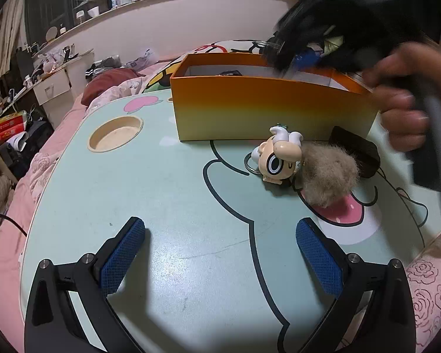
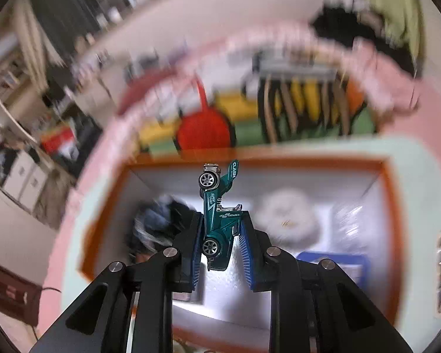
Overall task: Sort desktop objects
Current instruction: 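Grasp the green toy car in the box with the right gripper, place it on the table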
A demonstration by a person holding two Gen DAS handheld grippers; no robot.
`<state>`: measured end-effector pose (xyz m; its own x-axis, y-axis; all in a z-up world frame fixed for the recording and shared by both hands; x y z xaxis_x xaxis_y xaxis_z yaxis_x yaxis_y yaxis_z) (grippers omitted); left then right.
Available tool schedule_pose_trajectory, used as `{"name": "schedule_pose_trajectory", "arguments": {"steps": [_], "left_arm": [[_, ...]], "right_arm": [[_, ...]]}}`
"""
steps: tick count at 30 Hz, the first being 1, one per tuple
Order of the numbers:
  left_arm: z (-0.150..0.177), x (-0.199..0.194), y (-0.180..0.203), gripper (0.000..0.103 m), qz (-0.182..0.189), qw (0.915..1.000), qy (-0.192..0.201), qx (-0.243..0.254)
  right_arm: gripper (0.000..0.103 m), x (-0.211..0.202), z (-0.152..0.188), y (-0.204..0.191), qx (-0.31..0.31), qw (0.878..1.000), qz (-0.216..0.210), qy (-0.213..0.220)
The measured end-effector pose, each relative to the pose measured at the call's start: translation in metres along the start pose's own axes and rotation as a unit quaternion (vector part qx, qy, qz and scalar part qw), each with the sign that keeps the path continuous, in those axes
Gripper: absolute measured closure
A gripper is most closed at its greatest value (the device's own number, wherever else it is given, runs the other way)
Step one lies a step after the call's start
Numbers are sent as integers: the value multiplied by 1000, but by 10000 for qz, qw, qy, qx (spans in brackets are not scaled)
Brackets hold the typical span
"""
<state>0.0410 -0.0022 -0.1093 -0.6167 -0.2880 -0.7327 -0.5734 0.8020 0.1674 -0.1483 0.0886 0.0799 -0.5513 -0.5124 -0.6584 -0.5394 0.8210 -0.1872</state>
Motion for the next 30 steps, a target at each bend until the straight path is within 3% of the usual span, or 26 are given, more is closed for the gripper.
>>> {"name": "schedule_pose_trajectory", "arguments": {"steps": [3, 6, 11, 16, 17, 19, 20, 21, 25, 29, 30], "left_arm": [[0, 0, 0, 1, -8, 10000, 2, -10], [0, 0, 0, 1, -15, 10000, 3, -20], [0, 0, -1, 1, -31, 10000, 5, -43], [0, 0, -2, 1, -46, 10000, 10, -73], [0, 0, -1, 1, -48, 10000, 12, -75], [0, 0, -2, 1, -57, 9999, 14, -85], [0, 0, -1, 1, -60, 9999, 15, -87], [0, 0, -2, 1, -63, 9999, 15, -91], [0, 0, -2, 1, -75, 9999, 18, -109], [1, 1, -2, 1, -88, 9999, 20, -125], [1, 1, -2, 1, -108, 9999, 21, -119]], "right_arm": [[81, -58, 5, -6, -11, 9984, -279, 485], [81, -86, 36, -20, -236, 9985, -402, 274], [80, -59, 97, -29, -365, 9958, -524, -657], [77, -24, 104, -19, -300, 9959, -351, -778], [75, -28, 101, -18, -297, 9968, -355, -651], [61, -45, 103, -18, -380, 9986, -261, -266], [46, -57, 105, -20, -488, 9986, -182, -72], [37, -62, 111, -21, -586, 9982, -101, 34], [37, -82, 142, -18, -925, 9948, 416, 3], [37, -57, 174, 0, -810, 9916, 776, -646], [31, -58, 175, 1, -890, 9900, 960, -516]]}}
Point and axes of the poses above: each gripper's, at about its wrist camera, not at the fingertips, and x roughly the way its jaws point, y to its right, z to its underside, the point moved 4 cm from there along x, roughly the way its jaws point, and after that the axes turned 14 degrees about -x, right-handed, at the moved point
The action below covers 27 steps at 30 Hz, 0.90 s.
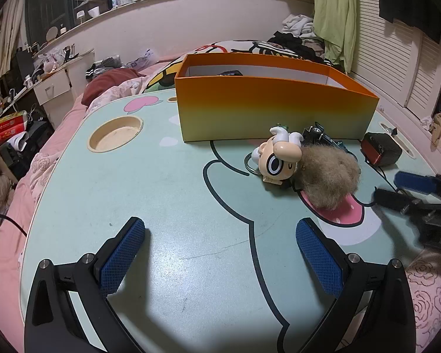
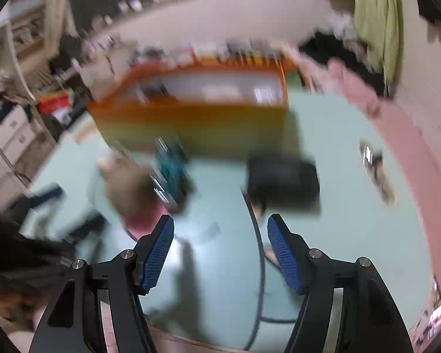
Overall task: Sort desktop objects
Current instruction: 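Grasp the green toy car in the box with the right gripper, place it on the table, then grasp the white fluffy ball in the box with the left gripper, set it on the pompom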
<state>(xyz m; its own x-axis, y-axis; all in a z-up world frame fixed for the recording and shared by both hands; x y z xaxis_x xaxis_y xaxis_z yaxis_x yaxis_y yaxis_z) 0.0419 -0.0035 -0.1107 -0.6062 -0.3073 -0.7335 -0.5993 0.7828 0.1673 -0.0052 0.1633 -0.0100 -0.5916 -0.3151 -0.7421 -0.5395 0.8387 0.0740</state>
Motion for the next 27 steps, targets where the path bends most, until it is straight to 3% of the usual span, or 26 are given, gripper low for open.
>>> {"name": "schedule_pose_trajectory", "arguments": {"steps": [1, 3, 7, 10, 13, 14, 15, 17, 21, 23, 27], "left_arm": [[0, 0, 1, 1, -12, 10000, 9, -2], [0, 0, 1, 1, -5, 10000, 1, -13], [-4, -1, -1, 3, 148, 9998, -80, -48], [-21, -20, -7, 17, 326, 9984, 296, -363], [-57, -44, -5, 21, 750, 9919, 784, -658], [-77, -48, 2, 27, 887, 9905, 812, -667], [-90, -49, 6, 40, 1005, 9894, 775, -703], [-121, -40, 20, 44, 1265, 9880, 469, -751], [-164, 20, 75, 45, 1528, 9837, -848, -414], [-169, 53, 96, 45, 1347, 9811, -1354, -325], [-164, 124, 128, 45, 579, 9730, -2230, -140]], "right_arm": [[29, 6, 1, 2, -14, 9999, 74, -150], [15, 12, 0, 0, -142, 9996, 88, -224], [9, 19, 2, 2, -172, 9996, 46, -240], [7, 21, 3, 5, -163, 9996, 40, -227], [6, 12, 3, 6, -183, 9996, 54, -204], [6, 7, 4, 1, -196, 9996, 61, -204], [6, 6, 3, 0, -200, 9996, 61, -204], [6, 5, 3, 0, -197, 9996, 58, -199], [5, 6, 3, 0, -197, 9996, 56, -199], [5, 5, 2, 0, -200, 9996, 53, -193], [5, 4, 1, -2, -201, 9996, 46, -180]]}}
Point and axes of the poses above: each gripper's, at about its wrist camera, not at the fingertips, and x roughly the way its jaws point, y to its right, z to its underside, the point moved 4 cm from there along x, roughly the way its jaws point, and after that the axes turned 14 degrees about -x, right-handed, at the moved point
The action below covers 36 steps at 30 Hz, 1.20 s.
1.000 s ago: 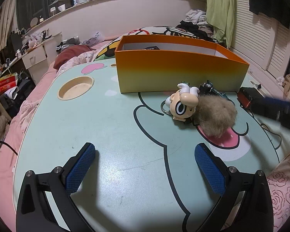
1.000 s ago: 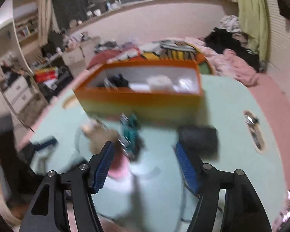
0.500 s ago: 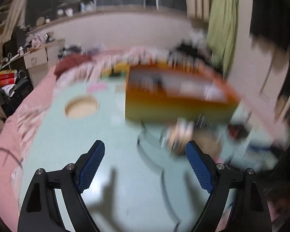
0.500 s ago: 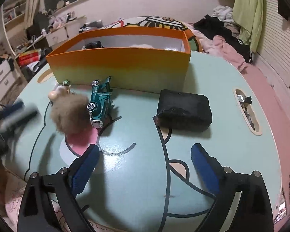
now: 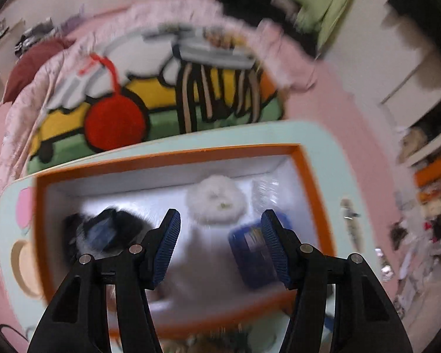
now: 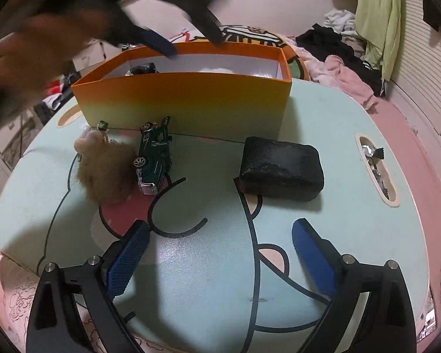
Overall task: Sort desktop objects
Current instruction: 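Grasp the white fluffy ball in the box with the left gripper, set it on the pompom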
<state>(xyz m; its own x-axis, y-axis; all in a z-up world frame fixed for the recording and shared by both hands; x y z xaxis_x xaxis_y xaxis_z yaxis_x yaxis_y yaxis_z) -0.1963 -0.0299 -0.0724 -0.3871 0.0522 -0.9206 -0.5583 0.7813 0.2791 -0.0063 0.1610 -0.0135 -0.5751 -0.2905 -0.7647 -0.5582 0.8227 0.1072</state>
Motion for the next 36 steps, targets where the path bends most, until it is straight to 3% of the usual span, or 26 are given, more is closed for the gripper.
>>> {"name": "schedule_pose_trajectory", "arguments": {"steps": [3, 5, 6, 12, 15, 17, 21, 23, 24, 25, 30, 36], "left_arm": [[-8, 37, -1, 45, -399, 9982, -385, -208], [-12, 35, 1, 50, -475, 9988, -60, -80], [-14, 32, 0, 60, -532, 9985, 36, -78], [3, -41, -18, 60, 594, 9958, 674, -163], [41, -100, -39, 60, 1411, 9830, 1143, -271], [70, -122, -51, 60, 1571, 9784, 1326, -229], [114, -121, -68, 59, 1557, 9782, 1364, -157], [111, -107, -70, 52, 1468, 9782, 1454, -186], [107, -96, -70, 41, 1393, 9781, 1529, -214], [101, -90, -73, 36, 1322, 9778, 1594, -304], [106, -92, -95, 34, 1545, 9703, 1776, -555], [157, -80, -108, 32, 548, 9865, 1540, 123]], "right_arm": [[5, 0, 0, -1, 0, 10000, -13, 16], [5, 0, 0, -1, 7, 10000, -25, 19], [5, 0, -1, -2, 5, 10000, -25, 28], [5, 1, -1, -2, 9, 10000, -38, 36], [5, 1, -1, -2, 15, 10000, -44, 40], [5, 2, -1, -2, 4, 10000, -35, 33], [5, 4, -1, -1, -6, 10000, -31, 28], [5, 4, -1, -1, -9, 10000, -31, 29], [5, 4, -1, -1, -5, 10000, -34, 30], [5, 3, -1, -1, -4, 10000, -36, 32], [5, 4, -2, -1, 17, 10000, -64, 51], [5, 7, -3, -1, -3, 10000, -47, 41]]}}
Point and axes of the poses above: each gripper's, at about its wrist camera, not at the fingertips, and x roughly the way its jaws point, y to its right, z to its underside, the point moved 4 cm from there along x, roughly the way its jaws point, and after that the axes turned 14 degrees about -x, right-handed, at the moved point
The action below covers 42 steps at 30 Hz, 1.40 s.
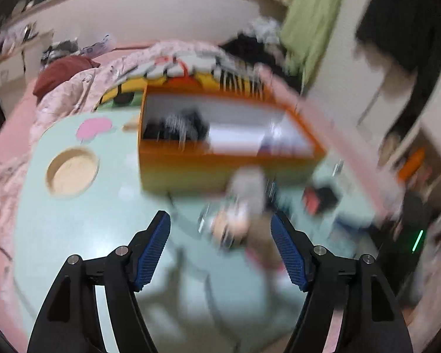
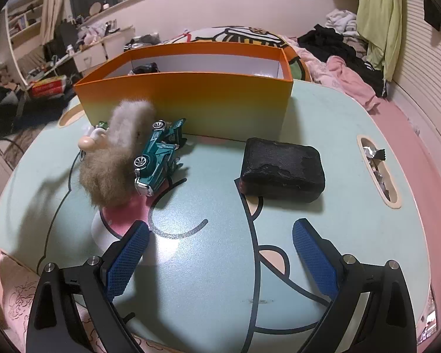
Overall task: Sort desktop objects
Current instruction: 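Grasp the white fluffy ball in the box with the left gripper, set it on the pompom, then grasp the black lace fabric in the box with the right gripper, place it on the table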
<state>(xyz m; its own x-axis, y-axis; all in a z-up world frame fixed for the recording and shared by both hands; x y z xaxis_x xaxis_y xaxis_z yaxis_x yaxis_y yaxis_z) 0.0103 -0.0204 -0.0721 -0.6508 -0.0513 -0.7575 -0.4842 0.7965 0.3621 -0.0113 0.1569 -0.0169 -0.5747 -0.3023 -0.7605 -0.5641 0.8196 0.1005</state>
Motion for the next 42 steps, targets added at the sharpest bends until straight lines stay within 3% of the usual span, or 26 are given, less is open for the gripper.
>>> {"name": "schedule_pose_trajectory", "arguments": {"steps": [3, 6, 7, 10, 12, 16, 21, 24, 26, 28, 33, 38, 39, 40, 41, 42], "left_arm": [[34, 14, -6, 31, -474, 9985, -228, 116], [55, 23, 5, 3, -1052, 9925, 392, 492], [59, 25, 9, 1, -1088, 9916, 444, 541], [64, 30, 14, 1, -1042, 9913, 423, 680], [64, 32, 5, 0, -949, 9936, 382, 472], [69, 30, -2, 1, -1030, 9927, 529, 328], [75, 26, -5, 1, -1034, 9920, 670, 268], [74, 19, -3, 1, -1110, 9910, 734, 173], [67, 17, -2, 1, -1141, 9905, 757, 138], [60, 14, -3, 1, -1146, 9904, 766, 125], [59, 12, -2, 1, -1126, 9903, 805, 84], [59, 11, -3, 1, -1079, 9905, 847, 46], [59, 11, -3, 1, -1067, 9906, 850, 32], [59, 12, -4, 1, -1045, 9910, 835, 9], [59, 11, -5, 1, -1041, 9909, 859, -1], [58, 11, -5, 0, -1025, 9909, 871, -17]], "right_arm": [[4, 0, 0, 0, -9, 10000, 6, -3], [4, 0, 0, 0, -18, 10000, 13, -2], [4, 1, 0, 2, -18, 10000, 13, 1], [4, 1, 0, 2, 19, 10000, -24, 28], [4, 1, 0, 2, 43, 10000, -44, 61], [7, -10, 2, 8, 311, 9974, -438, 471], [25, -44, -6, 13, 474, 9860, -843, 1358], [36, -51, -39, 14, 782, 9736, -1539, 1495], [38, -46, -75, 13, 1066, 9616, -2117, 1380], [38, -34, -115, 5, 1134, 9581, -2380, 1120], [38, 28, -191, -27, 799, 9770, -1966, 224], [38, 115, -196, -35, 1319, 9657, -2025, -954], [42, 126, -195, -38, 1268, 9655, -2003, -1081], [53, 124, -201, -40, 1034, 9739, -1800, -915], [69, 123, -202, -41, 939, 9741, -1819, -955], [74, 117, -204, -39, 1005, 9713, -1969, -882]]}}
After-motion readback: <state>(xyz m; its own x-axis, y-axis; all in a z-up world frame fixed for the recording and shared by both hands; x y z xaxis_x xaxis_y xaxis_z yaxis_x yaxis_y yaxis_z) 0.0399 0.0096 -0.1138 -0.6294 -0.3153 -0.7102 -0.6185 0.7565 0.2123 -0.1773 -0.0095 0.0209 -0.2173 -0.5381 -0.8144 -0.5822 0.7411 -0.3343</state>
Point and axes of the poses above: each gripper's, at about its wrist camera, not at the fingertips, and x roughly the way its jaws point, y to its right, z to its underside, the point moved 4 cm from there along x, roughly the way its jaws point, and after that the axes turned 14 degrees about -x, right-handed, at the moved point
